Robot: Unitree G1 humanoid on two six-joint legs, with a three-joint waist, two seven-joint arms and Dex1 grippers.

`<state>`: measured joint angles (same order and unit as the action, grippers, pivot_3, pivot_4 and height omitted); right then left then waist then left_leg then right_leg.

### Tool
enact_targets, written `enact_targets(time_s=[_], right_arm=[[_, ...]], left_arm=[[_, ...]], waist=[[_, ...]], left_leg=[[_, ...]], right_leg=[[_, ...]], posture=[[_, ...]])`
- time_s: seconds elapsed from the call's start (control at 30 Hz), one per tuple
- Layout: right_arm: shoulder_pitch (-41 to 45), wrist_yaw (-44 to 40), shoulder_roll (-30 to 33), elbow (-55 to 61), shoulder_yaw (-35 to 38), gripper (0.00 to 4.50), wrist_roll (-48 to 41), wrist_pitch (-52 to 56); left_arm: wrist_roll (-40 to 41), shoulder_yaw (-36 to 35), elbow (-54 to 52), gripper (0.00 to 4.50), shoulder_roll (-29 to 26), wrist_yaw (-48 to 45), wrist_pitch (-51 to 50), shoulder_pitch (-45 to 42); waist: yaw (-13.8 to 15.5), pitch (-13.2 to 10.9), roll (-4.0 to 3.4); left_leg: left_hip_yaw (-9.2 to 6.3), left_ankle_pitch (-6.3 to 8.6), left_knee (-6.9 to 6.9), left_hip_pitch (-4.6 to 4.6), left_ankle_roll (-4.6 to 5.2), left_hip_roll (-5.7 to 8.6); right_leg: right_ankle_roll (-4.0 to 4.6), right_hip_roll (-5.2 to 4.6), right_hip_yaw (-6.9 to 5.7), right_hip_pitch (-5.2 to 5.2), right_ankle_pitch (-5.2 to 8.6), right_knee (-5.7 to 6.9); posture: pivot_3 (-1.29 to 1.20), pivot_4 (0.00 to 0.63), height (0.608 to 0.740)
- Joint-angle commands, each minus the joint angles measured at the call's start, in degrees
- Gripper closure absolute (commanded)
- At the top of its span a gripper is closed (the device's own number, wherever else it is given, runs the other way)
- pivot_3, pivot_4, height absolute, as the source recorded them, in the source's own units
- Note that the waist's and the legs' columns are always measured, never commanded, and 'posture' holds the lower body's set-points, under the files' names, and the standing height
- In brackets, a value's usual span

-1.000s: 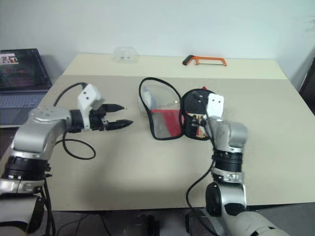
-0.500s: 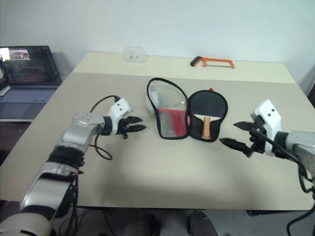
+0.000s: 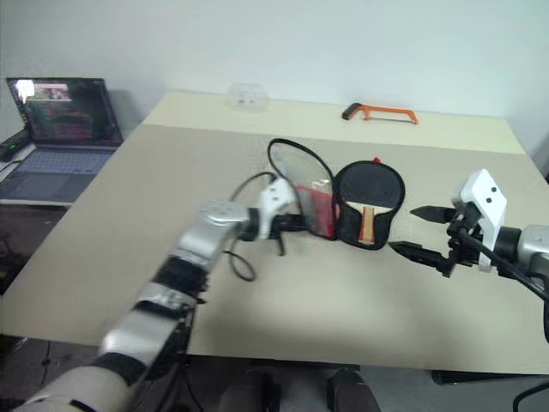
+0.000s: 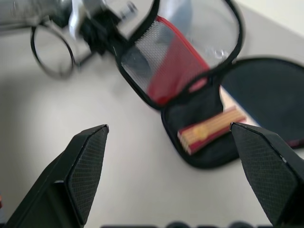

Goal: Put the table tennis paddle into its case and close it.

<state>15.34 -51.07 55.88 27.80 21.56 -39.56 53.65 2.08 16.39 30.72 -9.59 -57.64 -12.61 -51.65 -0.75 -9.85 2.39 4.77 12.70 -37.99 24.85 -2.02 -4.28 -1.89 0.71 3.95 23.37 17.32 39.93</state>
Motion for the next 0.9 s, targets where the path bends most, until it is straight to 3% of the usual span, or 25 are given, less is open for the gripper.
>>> enact_targets(time_s=[0.03,0.2,0.37,0.47,0.57,0.67,0.9], right_arm=[[1.1,1.5,0.8,-0.5,3.2,0.0,-0.7,-0.9],[-0.4,3.0,0.4,1.2,4.1,0.0,-1.5,-0.3],[-1.7,4.8,0.3,2.6,5.5,0.0,-2.7,0.4],[-1.1,7.2,-0.8,1.9,6.9,0.0,-5.7,3.0],[5.3,16.7,-9.4,-4.7,9.6,0.0,-13.7,8.8],[11.4,29.4,-19.7,-14.8,13.3,0.0,-18.4,14.0],[12.0,46.5,-33.2,-23.5,16.4,0.0,-22.8,19.1]], left_arm=[[-0.7,1.3,-0.3,4.45,7.0,4.4,1.1,-5.6],[-7.5,6.6,6.8,4.45,15.2,13.1,2.4,-7.8],[-11.6,8.8,10.5,4.45,16.5,17.6,-0.5,-7.5],[-8.9,3.8,8.7,4.45,13.6,17.6,-3.7,-9.4],[-1.8,-2.6,-1.2,4.45,5.4,8.3,-8.3,-11.0],[5.4,-6.6,-10.9,3.92,-3.0,-0.7,-15.6,-9.3],[10.6,-8.6,-23.8,1.46,-20.8,-12.5,-19.8,2.3]], waist=[[0.1,0.0,0.0],[0.1,0.1,-0.19],[-1.1,0.1,-0.27],[-1.1,0.1,-0.28],[-2.1,0.0,-0.25],[-2.5,0.1,-0.36],[-1.2,0.3,-0.93]], left_leg=[[-0.03,0.0,0.0,0.0,0.01,0.04],[-0.17,0.02,0.11,-0.08,0.03,0.21],[-0.7,0.02,0.13,-0.1,0.04,0.38],[-0.81,0.02,0.11,-0.08,0.04,0.43],[-0.82,0.01,0.13,-0.1,0.03,0.4],[-0.84,-0.02,0.16,-0.14,-0.03,0.35],[-0.78,-0.04,0.19,-0.12,-0.07,0.4]], right_leg=[[0.0,0.0,0.0,-0.02,0.0,0.0],[-0.01,0.01,0.13,-0.05,0.02,-0.07],[-0.02,0.0,0.14,-0.06,0.02,0.01],[-0.02,-0.02,0.09,-0.08,0.02,0.03],[-0.02,0.0,0.09,-0.08,0.02,0.06],[0.0,0.01,0.05,-0.09,0.02,0.13],[0.01,-0.15,0.04,-0.12,0.16,0.07]], posture=[[0.0,0.15,0.74],[0.0,0.15,0.74],[0.0,0.15,0.74],[0.0,0.15,0.74],[0.0,0.15,0.74],[0.0,0.15,0.74],[0.0,0.15,0.74]])
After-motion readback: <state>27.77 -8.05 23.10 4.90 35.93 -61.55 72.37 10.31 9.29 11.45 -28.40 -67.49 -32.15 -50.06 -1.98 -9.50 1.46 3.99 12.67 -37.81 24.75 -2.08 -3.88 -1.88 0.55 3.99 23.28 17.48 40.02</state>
